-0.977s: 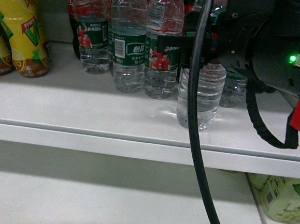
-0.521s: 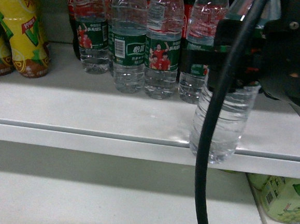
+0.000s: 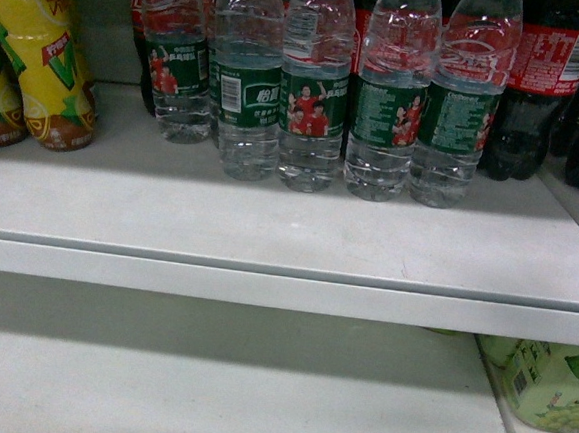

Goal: Move water from second to third shelf

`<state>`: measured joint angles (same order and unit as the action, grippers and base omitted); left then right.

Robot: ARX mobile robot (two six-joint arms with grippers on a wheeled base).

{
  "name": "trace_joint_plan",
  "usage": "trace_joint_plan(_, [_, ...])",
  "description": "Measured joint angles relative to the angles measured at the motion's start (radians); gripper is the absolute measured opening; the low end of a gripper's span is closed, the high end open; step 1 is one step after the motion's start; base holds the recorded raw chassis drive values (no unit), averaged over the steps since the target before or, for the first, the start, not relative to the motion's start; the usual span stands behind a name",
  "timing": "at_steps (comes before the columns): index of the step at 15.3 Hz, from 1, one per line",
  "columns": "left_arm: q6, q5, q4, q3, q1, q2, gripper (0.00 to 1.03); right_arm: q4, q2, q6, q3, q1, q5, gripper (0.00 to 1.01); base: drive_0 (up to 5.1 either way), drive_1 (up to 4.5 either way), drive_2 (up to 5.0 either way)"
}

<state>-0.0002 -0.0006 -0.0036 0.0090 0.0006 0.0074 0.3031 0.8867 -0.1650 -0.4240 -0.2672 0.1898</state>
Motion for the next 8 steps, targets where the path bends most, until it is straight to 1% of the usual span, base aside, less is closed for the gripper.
trace_joint_plan(1, [0.000, 0.000, 0.000, 0.000, 0.000, 0.000, 0.98, -0.123, -0.188, -0.019, 0.006, 0.112, -0.068, 0.44, 0.0, 0.00, 0.0])
trace_joint_plan(2, [0.000, 0.000, 0.000, 0.000, 0.000, 0.000, 0.98, -0.223, -0.293, -0.038, 0.006, 0.185, -0.120, 0.43, 0.0, 0.00, 0.0])
trace_joint_plan(4, [0.000, 0.000, 0.000, 0.000, 0.000, 0.000, 0.98, -0.274, -0.336, -0.053, 0.005, 0.237, -0.175, 0.43, 0.0, 0.00, 0.0])
trace_joint_plan(6, [0.000, 0.000, 0.000, 0.000, 0.000, 0.000, 0.98, -0.302, -0.355, -0.064, 0.002, 0.243, -0.192, 0.43, 0.0, 0.00, 0.0])
trace_joint_plan(8, [0.000, 0.000, 0.000, 0.000, 0.000, 0.000, 0.98, -0.329, -0.369, -0.076, 0.001, 0.235, -0.202, 0.43, 0.0, 0.00, 0.0])
